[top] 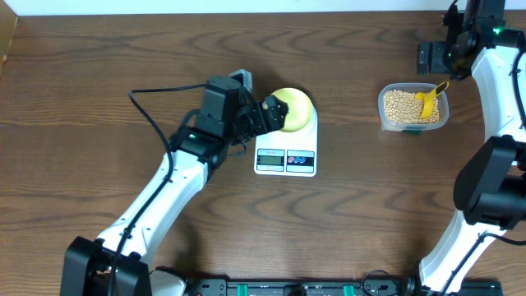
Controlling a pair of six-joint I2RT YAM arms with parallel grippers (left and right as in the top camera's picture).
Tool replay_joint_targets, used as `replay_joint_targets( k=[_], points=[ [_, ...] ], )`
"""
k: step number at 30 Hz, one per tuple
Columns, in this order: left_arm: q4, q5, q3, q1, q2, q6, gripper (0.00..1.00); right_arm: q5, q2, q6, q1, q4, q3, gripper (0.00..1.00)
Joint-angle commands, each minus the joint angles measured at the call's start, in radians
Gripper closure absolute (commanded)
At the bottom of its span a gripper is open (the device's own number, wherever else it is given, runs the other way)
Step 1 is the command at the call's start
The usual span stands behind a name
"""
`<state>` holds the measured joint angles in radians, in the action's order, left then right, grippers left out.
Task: Scoop item into bowl and weigh 50g on scale
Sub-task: 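Move the left gripper forward over the scale's front panel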
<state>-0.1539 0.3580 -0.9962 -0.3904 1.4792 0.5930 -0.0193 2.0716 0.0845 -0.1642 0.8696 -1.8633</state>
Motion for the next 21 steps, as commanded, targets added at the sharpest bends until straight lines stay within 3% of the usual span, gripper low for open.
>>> replay_joint_targets(
  k=[1,21],
  points=[
    [0.008,-0.035,-0.011,-0.032,-0.009,-0.023,0.02,-0.007,0.008,-0.001,0.005,-0.002,-0.013,0.01],
    [0.029,-0.034,-0.011,-0.227,-0.009,-0.020,0.02,-0.007,0.008,-0.001,0.005,-0.002,-0.013,0.01]
  ],
)
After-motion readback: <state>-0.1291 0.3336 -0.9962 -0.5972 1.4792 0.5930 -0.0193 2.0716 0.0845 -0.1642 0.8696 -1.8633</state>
